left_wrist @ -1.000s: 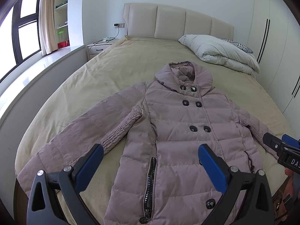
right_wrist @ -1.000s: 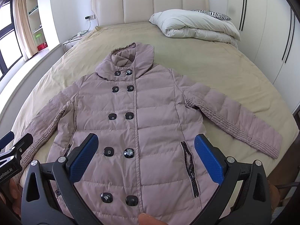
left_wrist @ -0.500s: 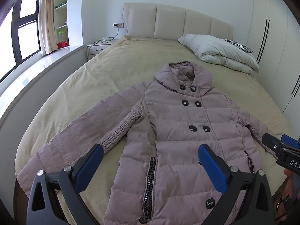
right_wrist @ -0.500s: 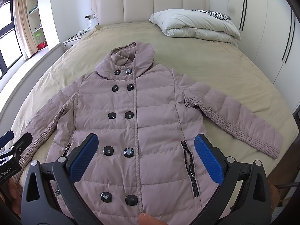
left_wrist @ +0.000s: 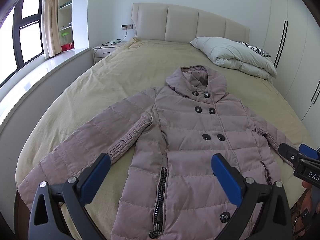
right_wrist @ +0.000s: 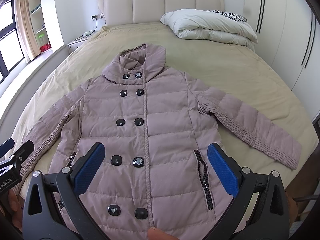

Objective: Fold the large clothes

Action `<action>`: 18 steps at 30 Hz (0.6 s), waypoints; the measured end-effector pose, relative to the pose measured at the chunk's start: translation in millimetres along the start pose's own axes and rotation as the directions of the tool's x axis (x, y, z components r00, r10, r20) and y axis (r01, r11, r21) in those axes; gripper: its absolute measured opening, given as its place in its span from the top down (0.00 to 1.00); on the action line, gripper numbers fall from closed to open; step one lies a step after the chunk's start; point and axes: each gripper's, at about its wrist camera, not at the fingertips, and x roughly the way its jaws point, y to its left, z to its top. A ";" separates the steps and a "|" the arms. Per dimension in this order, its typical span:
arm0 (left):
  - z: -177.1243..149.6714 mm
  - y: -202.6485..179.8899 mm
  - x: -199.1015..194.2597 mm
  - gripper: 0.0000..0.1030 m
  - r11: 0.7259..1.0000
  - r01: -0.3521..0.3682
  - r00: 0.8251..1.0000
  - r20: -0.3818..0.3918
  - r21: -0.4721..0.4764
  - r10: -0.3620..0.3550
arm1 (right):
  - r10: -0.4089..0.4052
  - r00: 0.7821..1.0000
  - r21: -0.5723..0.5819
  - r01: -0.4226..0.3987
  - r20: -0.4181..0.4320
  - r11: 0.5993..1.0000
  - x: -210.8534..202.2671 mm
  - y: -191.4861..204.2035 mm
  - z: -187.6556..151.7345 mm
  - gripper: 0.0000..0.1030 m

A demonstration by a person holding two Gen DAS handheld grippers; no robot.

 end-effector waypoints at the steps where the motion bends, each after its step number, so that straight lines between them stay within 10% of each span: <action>1: 0.1 -0.3 -0.1 0.00 1.000 -0.001 1.000 0.000 0.000 0.001 | -0.001 1.000 0.000 0.001 -0.001 1.000 0.2 -0.2 0.8 0.00; 18: 0.0 3.4 1.2 0.00 1.000 -0.006 1.000 -0.001 -0.003 0.006 | 0.002 1.000 -0.006 -0.002 -0.017 1.000 6.4 3.0 0.5 0.00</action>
